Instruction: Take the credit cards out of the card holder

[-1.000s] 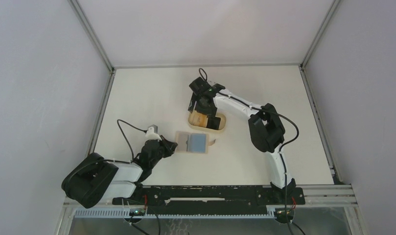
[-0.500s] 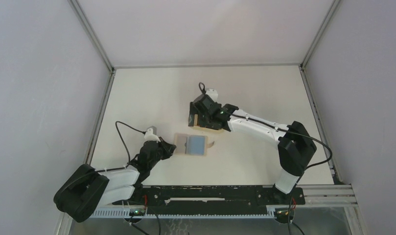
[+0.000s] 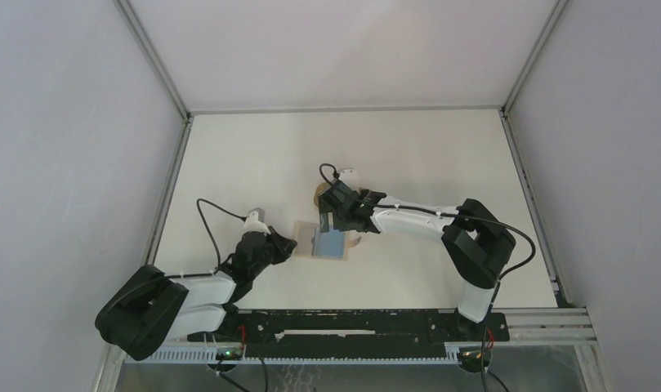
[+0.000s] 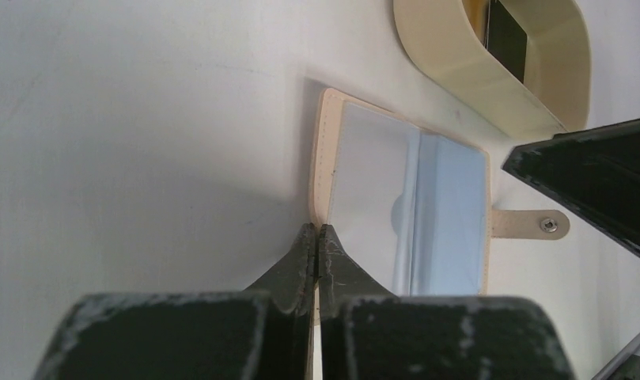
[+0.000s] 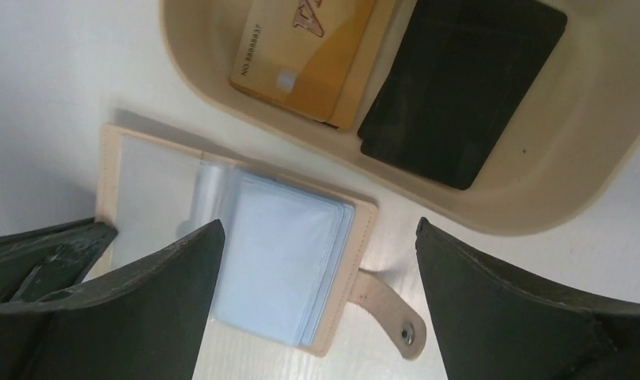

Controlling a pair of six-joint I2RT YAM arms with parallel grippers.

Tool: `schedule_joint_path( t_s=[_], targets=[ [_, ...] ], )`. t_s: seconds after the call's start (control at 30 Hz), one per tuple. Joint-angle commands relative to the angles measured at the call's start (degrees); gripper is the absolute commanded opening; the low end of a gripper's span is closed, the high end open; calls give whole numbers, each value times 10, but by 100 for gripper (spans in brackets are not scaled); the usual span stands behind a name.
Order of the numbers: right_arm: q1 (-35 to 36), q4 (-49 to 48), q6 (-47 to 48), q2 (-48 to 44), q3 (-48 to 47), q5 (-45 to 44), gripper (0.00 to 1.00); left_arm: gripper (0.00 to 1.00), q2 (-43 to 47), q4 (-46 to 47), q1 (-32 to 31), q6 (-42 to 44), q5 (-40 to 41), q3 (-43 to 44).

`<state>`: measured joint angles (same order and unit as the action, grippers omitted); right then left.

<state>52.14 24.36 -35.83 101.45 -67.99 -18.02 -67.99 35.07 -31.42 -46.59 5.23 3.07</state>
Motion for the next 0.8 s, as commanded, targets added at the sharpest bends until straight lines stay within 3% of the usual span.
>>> schedule_joint_path(
  t_s=[0.0,0.2,0.5,0.77],
  targets=[
    [-12,-36,17,24,-5,0,98,0,-20,-88,2,4,-12,-5],
    [-11,-9,6,13,9,-30,98,0,-22,-100,2,1,-8,1],
    [-22,-7,-27,-36,68,16,95,0,-31,-99,1,-6,-5,3],
    [-25,-13,-70,-51,101,50,72,0,-43,-92,2,-7,-3,4]
  ],
)
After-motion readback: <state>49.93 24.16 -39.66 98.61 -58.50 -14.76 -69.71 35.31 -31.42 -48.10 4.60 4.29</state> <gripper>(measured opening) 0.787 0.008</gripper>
